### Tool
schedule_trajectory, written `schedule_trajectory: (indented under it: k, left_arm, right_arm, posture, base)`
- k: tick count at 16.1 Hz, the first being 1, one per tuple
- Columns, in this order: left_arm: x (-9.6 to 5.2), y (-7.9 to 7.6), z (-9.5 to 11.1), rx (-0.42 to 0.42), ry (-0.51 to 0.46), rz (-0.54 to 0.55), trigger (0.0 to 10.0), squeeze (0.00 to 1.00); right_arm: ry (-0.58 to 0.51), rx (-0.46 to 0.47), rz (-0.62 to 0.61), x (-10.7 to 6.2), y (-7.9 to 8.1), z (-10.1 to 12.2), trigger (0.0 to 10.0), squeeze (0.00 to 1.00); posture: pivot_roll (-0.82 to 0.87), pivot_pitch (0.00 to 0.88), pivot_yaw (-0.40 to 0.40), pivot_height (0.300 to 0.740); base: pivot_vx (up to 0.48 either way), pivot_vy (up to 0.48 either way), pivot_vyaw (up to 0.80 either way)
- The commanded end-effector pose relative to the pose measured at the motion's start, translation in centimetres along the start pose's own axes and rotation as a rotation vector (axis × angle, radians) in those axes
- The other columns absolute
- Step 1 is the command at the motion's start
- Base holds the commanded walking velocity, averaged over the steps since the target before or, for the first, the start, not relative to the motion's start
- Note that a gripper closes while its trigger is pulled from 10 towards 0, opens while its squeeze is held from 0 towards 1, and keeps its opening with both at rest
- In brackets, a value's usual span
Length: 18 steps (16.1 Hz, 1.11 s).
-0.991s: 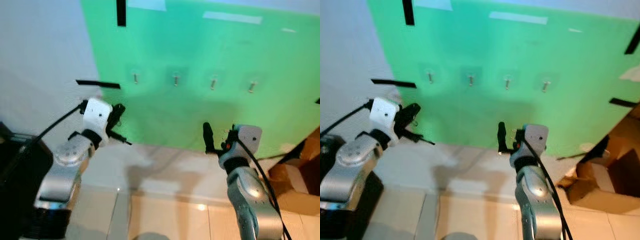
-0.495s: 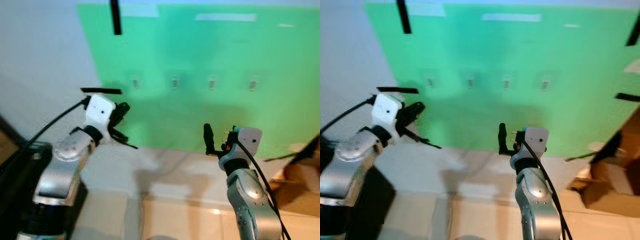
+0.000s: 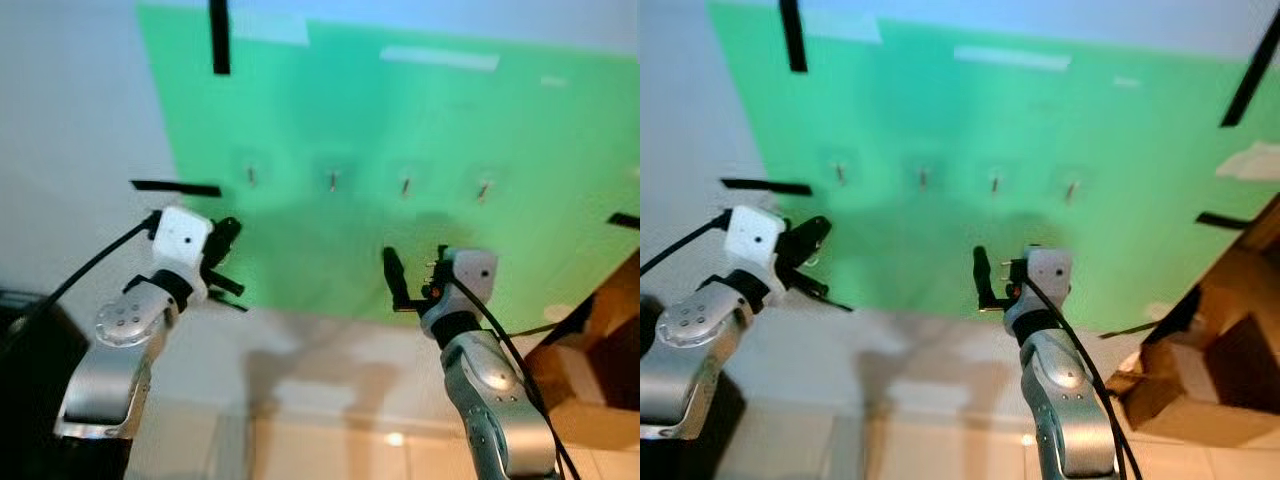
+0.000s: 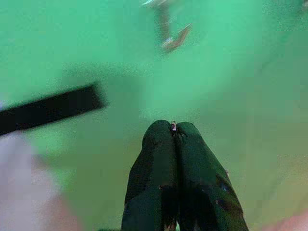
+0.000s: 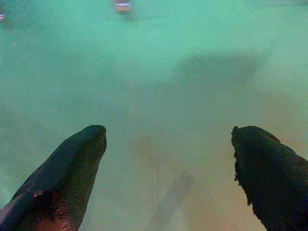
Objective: Hang keys on a hook
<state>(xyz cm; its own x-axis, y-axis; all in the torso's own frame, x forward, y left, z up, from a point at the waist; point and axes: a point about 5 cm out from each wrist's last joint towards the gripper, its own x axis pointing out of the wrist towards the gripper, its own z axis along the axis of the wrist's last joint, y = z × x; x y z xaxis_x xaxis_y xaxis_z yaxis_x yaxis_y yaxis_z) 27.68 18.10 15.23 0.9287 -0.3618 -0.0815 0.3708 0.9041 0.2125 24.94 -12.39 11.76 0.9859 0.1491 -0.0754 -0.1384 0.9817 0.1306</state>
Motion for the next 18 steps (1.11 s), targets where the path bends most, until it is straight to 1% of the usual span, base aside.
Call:
schedule_trajectory:
  k: [1, 2, 3, 4, 5, 6, 7, 8, 10, 11, 14, 16, 18]
  left_arm:
    - [0.2, -0.7, 0.7, 0.002, -0.028, -0.033, 10.0, 0.0]
    - [0.2, -0.8, 0.9, -0.004, -0.042, -0.059, 10.0, 0.0]
    - [0.0, -0.9, 1.3, -0.03, -0.064, -0.099, 10.0, 0.0]
    - [-0.2, -1.0, 1.8, -0.031, -0.088, -0.158, 10.0, 0.0]
    - [-0.2, -0.4, 2.5, -0.034, -0.105, -0.216, 10.0, 0.0]
    - [-0.2, -0.2, 2.7, -0.035, -0.111, -0.233, 10.0, 0.0]
    - [0.1, 1.0, 4.1, -0.039, -0.131, -0.318, 10.0, 0.0]
    - [0.3, 1.5, 4.7, -0.039, -0.139, -0.349, 10.0, 0.0]
    - [0.8, 2.7, 6.2, -0.067, -0.161, -0.448, 10.0, 0.0]
    - [1.3, 3.5, 6.9, -0.065, -0.178, -0.47, 10.0, 0.0]
    - [3.0, 6.5, 8.3, -0.089, -0.216, -0.458, 10.0, 0.0]
    - [3.7, 7.3, 8.6, -0.101, -0.211, -0.475, 10.0, 0.0]
    - [4.2, 7.4, 8.6, -0.09, -0.197, -0.506, 10.0, 0.0]
  right_arm:
    - [0.024, 0.004, -0.013, -0.1, -0.6, -0.3, 10.0, 0.0]
    - [0.026, 0.014, -0.002, -0.1, -0.5, -0.3, 10.0, 0.0]
    - [0.027, 0.015, 0.001, -0.1, -0.5, -0.3, 10.0, 0.0]
    - [0.022, 0.013, 0.003, -0.1, -0.6, -0.2, 10.0, 0.0]
    - [0.01, 0.025, 0.017, -0.1, -0.4, 0.1, 10.0, 0.0]
    - [0.007, 0.031, 0.023, 0.0, -0.4, 0.2, 10.0, 0.0]
    - [-0.007, 0.04, 0.057, 0.0, 0.0, 0.5, 10.0, 0.0]
    - [-0.017, 0.039, 0.065, 0.0, 0.2, 0.7, 10.0, 0.0]
    - [-0.071, 0.032, 0.095, 0.2, 0.6, 1.7, 10.0, 0.0]
    - [-0.1, 0.036, 0.112, 0.3, 0.8, 2.2, 10.0, 0.0]
    - [-0.168, 0.039, 0.187, 0.3, 1.6, 3.5, 10.0, 0.0]
    - [-0.176, 0.023, 0.219, 0.4, 2.1, 3.9, 10.0, 0.0]
    - [-0.178, 0.024, 0.24, 0.5, 2.4, 4.2, 10.0, 0.0]
  posture:
    - [0.05, 0.0, -0.026, 0.74]
    - [0.05, 0.0, -0.026, 0.74]
    - [0.05, 0.0, -0.025, 0.74]
    - [0.05, 0.0, -0.025, 0.74]
    - [0.05, 0.0, -0.024, 0.74]
    - [0.05, 0.0, -0.024, 0.74]
    - [0.06, 0.0, -0.024, 0.74]
    - [0.06, 0.0, -0.023, 0.74]
    - [0.06, 0.0, -0.021, 0.74]
    - [0.06, 0.0, -0.016, 0.74]
    - [0.06, 0.0, -0.014, 0.74]
    - [0.06, 0.0, -0.013, 0.74]
    - [0.05, 0.0, -0.012, 0.74]
  base:
    - [0.244, 0.0, 0.0]
    - [0.0, 0.0, 0.0]
    - [0.0, 0.0, 0.0]
    - [0.0, 0.0, 0.0]
    - [0.0, 0.0, 0.0]
    - [0.0, 0.0, 0.0]
    - [0.0, 0.0, 0.0]
    - [0.0, 0.0, 0.0]
    - [0.0, 0.0, 0.0]
    - [0.0, 0.0, 0.0]
    - [0.0, 0.0, 0.0]
    - [0.0, 0.0, 0.0]
    - [0.0, 0.0, 0.0]
